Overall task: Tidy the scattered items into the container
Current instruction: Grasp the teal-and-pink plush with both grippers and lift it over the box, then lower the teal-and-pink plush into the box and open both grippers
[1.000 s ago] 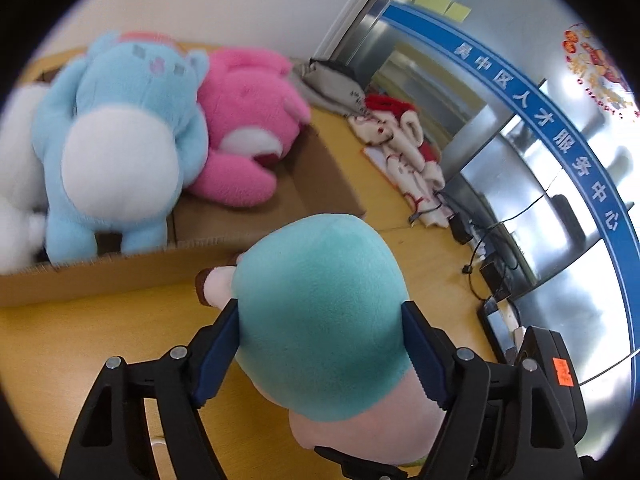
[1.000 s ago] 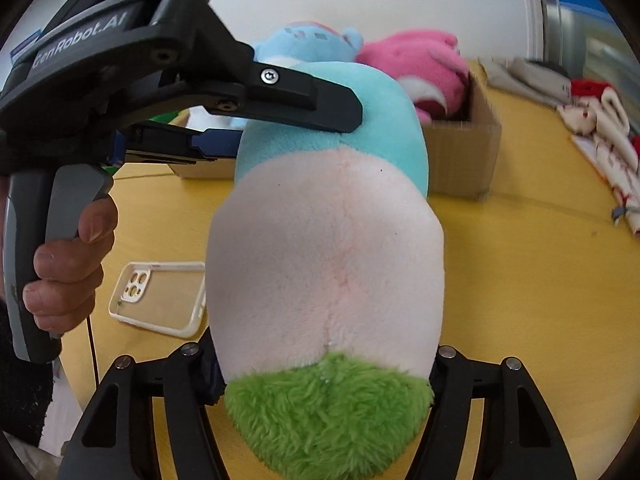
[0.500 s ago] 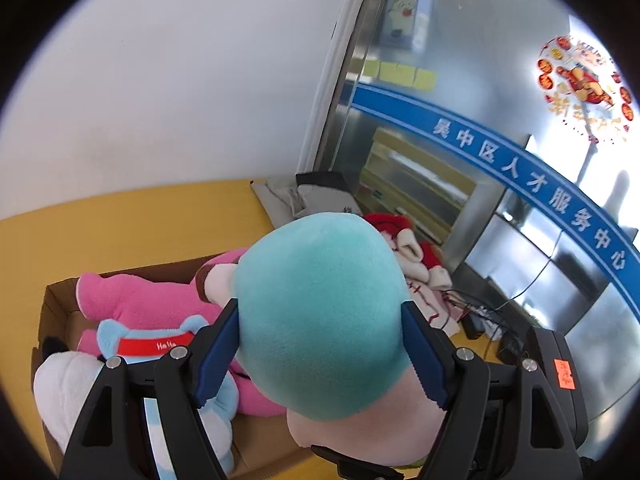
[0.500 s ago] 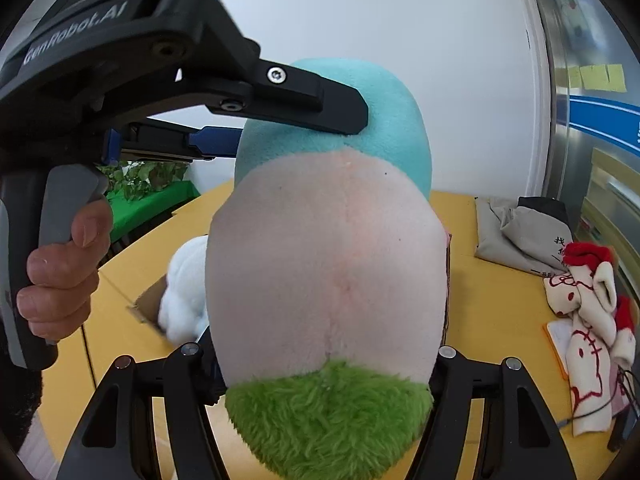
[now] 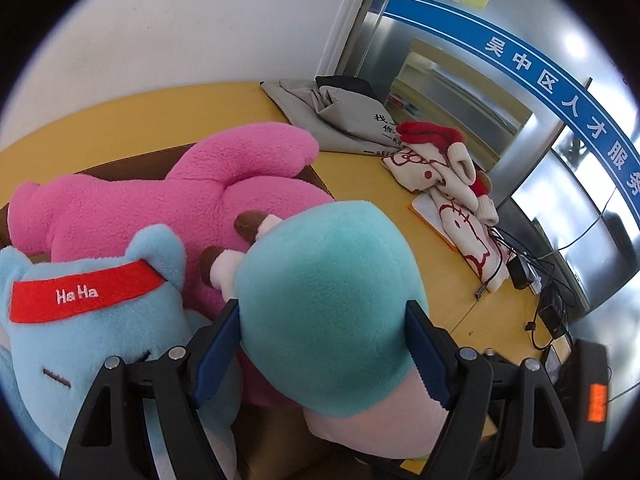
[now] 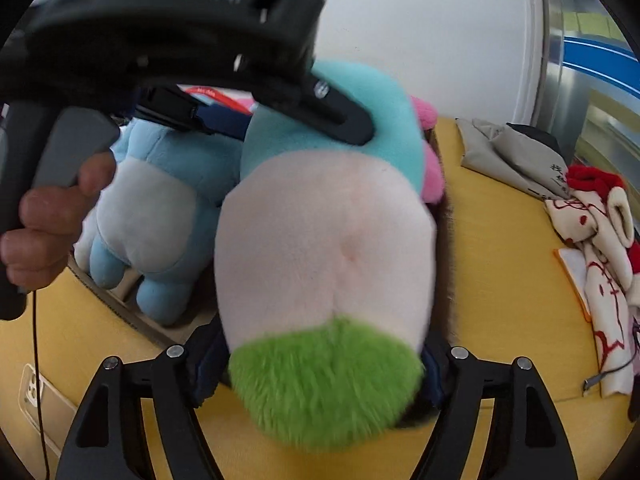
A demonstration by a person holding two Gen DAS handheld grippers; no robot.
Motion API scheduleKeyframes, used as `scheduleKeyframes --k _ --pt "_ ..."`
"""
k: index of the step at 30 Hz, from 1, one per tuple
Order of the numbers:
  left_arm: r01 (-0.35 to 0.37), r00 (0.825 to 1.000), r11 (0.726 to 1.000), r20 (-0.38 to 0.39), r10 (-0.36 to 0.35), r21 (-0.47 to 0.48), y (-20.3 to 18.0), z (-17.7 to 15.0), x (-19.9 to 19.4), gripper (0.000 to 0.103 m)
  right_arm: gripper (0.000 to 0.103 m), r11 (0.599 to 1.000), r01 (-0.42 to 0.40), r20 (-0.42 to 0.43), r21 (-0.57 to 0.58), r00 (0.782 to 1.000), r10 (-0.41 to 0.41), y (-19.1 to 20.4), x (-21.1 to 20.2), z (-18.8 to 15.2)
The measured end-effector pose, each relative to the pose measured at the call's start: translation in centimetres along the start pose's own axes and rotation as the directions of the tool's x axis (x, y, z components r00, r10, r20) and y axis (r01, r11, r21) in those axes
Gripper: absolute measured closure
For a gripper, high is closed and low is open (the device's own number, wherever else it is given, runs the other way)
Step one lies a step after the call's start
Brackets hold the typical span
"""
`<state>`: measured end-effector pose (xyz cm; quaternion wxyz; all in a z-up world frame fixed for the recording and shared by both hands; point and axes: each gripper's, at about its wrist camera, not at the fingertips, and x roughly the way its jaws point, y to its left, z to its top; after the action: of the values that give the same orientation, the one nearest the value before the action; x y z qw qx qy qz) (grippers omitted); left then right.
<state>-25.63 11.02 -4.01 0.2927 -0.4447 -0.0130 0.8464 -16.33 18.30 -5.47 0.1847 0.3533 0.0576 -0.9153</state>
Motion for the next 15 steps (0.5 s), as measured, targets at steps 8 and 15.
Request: scheduleKeyframes --k 8,15 --pt "-0.055 0.998 0.998 -0.039 0.056 0.012 -0.8 -0.6 1.1 0.024 0.041 1.0 0.013 -0.02 0.028 1.0 -0.012 -0.1 -0.9 -1.0" --pt "-0.071 0.997 0.996 -0.014 0.07 -0.054 -1.3 -2.7 -2.4 0.024 0.038 0.999 0.025 -0.031 0.034 0.999 -0.024 0.6 -1.5 -2.1"
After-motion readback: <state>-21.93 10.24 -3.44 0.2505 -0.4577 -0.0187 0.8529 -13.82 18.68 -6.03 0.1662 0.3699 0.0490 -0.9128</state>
